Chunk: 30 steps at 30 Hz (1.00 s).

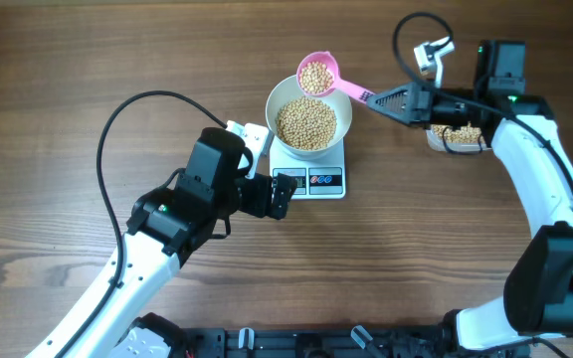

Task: Scoop item into bowl and weigh 150g on scale
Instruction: 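Lift the filled scoop and carry it left over the bowl, then tilt the scoop to pour soybeans into the bowl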

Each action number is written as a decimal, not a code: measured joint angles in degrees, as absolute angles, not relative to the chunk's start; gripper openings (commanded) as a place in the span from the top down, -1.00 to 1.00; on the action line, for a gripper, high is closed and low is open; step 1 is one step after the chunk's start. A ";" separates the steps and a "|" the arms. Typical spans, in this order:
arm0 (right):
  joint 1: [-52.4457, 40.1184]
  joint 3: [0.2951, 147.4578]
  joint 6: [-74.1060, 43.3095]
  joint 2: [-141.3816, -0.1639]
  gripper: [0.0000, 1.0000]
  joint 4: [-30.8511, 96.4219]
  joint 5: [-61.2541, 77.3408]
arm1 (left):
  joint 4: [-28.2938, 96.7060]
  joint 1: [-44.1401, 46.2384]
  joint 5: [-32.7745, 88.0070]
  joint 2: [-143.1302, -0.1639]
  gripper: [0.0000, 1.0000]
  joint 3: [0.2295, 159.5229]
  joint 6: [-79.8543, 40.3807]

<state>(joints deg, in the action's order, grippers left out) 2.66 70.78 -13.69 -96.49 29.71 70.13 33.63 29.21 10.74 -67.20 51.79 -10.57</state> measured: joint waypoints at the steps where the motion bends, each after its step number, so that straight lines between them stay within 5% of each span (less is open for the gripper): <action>1: 2.17 70.78 -13.72 -96.49 0.91 29.71 68.58 | 33.63 29.21 10.74 -67.20 -1.00 51.79 -10.57; 30: -16.36 70.78 -0.25 -88.20 0.91 31.48 20.91 | 33.63 29.21 10.74 -67.20 -1.00 51.79 -10.57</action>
